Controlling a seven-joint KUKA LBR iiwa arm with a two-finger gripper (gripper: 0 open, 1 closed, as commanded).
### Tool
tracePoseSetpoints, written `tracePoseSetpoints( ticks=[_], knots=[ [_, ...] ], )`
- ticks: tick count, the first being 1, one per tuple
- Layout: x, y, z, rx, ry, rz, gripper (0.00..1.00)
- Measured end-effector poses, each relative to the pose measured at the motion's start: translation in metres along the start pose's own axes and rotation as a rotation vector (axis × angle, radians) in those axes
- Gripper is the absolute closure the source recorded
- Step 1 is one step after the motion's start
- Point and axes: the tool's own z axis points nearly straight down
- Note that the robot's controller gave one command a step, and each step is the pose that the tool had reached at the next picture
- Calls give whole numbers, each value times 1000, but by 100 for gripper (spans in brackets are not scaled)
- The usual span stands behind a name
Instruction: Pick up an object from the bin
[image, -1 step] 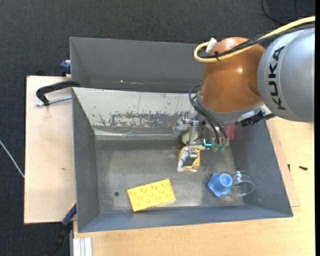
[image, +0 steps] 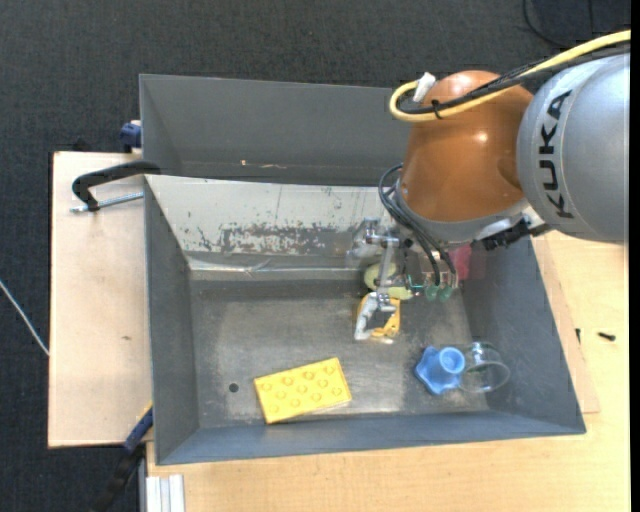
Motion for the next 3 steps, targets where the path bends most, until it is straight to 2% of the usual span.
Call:
tracePoseSetpoints(
  ticks=[1, 2, 3],
  knots=[
    [-6, -8, -33, 0, 7, -36, 0],
    [-6, -5, -30, 0, -16, -62, 0],
    [-8, 7, 27, 1, -4, -127, 0]
  ],
)
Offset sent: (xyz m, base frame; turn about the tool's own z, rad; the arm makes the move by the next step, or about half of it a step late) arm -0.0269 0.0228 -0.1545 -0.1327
